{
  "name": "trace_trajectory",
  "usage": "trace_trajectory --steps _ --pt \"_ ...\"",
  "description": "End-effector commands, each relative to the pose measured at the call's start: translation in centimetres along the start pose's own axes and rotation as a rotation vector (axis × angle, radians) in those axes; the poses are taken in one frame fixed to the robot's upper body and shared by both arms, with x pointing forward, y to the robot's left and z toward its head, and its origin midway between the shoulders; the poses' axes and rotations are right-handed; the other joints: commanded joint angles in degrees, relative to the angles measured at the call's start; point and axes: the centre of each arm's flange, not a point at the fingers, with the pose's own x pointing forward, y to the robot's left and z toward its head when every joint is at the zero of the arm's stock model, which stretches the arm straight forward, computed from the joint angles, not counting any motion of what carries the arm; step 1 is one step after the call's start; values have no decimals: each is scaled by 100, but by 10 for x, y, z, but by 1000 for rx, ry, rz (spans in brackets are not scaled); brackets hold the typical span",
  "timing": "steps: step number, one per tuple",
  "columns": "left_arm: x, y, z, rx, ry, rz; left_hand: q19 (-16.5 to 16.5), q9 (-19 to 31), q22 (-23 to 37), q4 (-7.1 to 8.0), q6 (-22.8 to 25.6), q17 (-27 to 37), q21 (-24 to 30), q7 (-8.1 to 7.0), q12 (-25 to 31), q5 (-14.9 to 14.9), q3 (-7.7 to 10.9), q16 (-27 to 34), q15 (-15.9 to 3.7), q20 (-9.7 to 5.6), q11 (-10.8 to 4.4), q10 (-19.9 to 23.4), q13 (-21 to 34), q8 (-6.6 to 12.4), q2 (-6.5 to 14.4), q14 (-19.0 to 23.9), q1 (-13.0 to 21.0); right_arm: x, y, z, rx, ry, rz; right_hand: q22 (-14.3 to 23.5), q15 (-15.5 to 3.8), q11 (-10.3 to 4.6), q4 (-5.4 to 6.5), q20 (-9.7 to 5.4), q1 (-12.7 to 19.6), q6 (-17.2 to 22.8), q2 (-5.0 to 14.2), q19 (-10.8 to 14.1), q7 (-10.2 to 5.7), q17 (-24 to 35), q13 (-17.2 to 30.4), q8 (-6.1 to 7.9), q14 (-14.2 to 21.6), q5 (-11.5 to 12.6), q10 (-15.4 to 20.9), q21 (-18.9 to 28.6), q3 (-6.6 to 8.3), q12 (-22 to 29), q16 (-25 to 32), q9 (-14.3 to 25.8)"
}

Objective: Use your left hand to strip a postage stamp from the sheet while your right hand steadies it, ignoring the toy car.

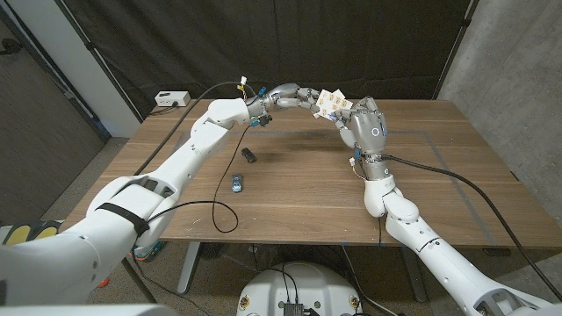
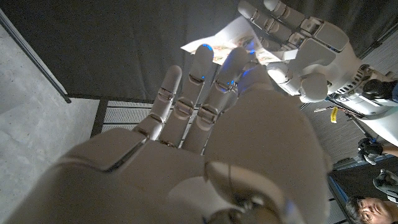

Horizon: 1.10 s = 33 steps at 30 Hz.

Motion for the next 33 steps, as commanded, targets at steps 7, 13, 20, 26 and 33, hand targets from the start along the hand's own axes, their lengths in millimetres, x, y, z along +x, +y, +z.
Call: trace_trajectory --steps 7,13,20,26,33 --pt "-18 -3 2 122 53 39 -14 64 12 15 633 23 -6 -18 51 22 42 1 -457 40 9 31 7 21 58 27 5 -6 -6 9 66 53 -92 -70 -475 -99 74 -452 -114 -55 27 -28 -32 -15 17 -45 -66 -9 -50 112 77 -64 -115 176" --pt "-31 -4 5 208 84 70 -4 103 15 43 560 31 1 -51 65 1 41 17 -441 81 8 65 7 8 70 63 -37 -7 -6 15 93 66 -119 -148 -480 -171 98 -431 -192 -264 27 -43 -128 -102 -74 -171 -115 29 -176 165 79 -194 -238 167" --pt "-44 -5 7 241 94 82 -90 155 44 47 -186 57 17 -354 7 -78 54 7 -332 205 124 -89 24 -246 39 32 -70 -8 -8 23 85 76 -129 -277 -487 -209 158 -358 -442 -959 -31 -90 -215 -490 -412 -480 -322 124 -667 140 50 -633 -683 92" --pt "-53 -5 8 245 93 90 -266 257 104 78 -1855 135 116 -717 -232 -206 -11 -32 -114 336 356 -693 69 -744 7 -145 -129 -9 -11 29 65 87 -132 -316 -472 -234 232 -230 -858 -1955 -158 -205 -275 -1208 -830 -502 -506 218 -1317 39 80 -1270 -1509 -135" --pt "-64 -6 7 250 98 107 -383 227 98 181 -3000 174 139 -660 -365 -427 -156 -39 -9 428 477 -980 103 -1170 -57 -252 -352 -10 -12 32 37 119 -103 -334 -470 -223 256 -167 -1058 -2391 -231 -238 -241 -1583 -1038 -489 -678 266 -1714 -80 111 -1627 -1962 -183"
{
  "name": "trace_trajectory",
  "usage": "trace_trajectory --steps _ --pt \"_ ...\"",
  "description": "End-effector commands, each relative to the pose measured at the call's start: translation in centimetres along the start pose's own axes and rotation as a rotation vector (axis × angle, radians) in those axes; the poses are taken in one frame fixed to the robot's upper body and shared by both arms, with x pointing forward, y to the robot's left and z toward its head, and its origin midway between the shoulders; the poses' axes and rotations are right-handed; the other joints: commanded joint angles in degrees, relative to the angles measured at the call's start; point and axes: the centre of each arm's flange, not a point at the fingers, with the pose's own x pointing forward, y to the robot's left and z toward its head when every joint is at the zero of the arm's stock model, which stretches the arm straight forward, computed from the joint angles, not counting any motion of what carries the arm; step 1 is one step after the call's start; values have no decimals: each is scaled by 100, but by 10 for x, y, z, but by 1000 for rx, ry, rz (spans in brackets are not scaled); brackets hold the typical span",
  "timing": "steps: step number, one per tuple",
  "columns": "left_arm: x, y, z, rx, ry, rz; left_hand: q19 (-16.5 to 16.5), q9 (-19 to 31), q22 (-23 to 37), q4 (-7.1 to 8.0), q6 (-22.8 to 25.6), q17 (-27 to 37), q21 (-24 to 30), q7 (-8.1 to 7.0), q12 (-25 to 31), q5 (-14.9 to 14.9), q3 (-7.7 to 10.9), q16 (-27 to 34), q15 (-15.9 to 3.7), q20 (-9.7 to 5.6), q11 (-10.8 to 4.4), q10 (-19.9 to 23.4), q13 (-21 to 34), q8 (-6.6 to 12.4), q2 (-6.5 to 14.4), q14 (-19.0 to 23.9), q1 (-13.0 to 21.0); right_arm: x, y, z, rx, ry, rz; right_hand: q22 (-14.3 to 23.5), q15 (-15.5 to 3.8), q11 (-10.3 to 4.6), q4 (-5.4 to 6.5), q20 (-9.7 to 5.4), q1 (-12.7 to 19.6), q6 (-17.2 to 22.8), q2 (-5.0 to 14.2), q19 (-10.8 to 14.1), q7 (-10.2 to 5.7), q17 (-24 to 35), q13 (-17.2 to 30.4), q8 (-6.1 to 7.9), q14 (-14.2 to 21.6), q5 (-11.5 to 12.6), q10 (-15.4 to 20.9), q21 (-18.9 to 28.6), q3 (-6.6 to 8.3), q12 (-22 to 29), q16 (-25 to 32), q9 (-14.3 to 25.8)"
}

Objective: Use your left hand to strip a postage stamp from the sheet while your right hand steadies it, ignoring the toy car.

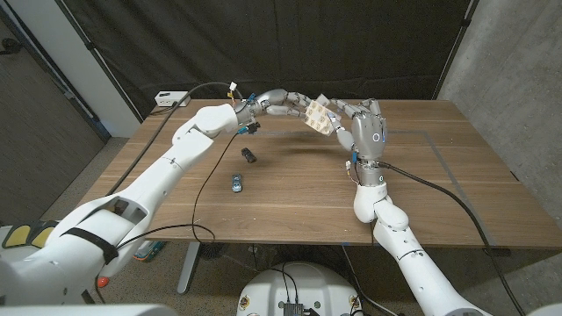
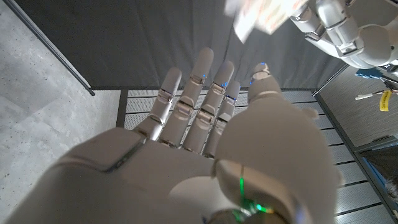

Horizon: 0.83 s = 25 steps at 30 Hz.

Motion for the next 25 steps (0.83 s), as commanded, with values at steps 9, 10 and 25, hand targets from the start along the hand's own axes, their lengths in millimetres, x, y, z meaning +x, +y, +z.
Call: trace_trajectory --steps 9,10,25 --pt "-45 -3 -9 47 36 57 -485 -70 12 86 -1174 24 16 94 -230 -365 -99 -62 147 202 159 -469 46 -434 67 -257 -211 -9 -4 19 -48 82 40 7 -653 23 60 -151 -169 -163 -18 -60 9 -185 -102 43 -105 50 -143 -102 27 -161 -238 -6" --pt "-48 -3 -10 41 34 57 -497 -73 12 88 -1173 25 13 89 -230 -369 -98 -61 145 201 156 -469 47 -432 74 -258 -213 -10 -5 22 -50 84 44 6 -651 33 65 -146 -180 -162 -18 -64 9 -191 -106 47 -108 50 -147 -107 26 -167 -247 -7" --pt "-116 -6 -43 -38 92 129 -737 -133 22 172 -1289 36 -32 118 -315 -438 -115 -98 208 255 257 -659 61 -448 199 -438 -343 -6 -7 68 6 104 -10 12 -651 49 148 -149 -361 -234 58 -87 15 -275 -146 58 -149 43 -247 -165 55 -259 -376 -18"
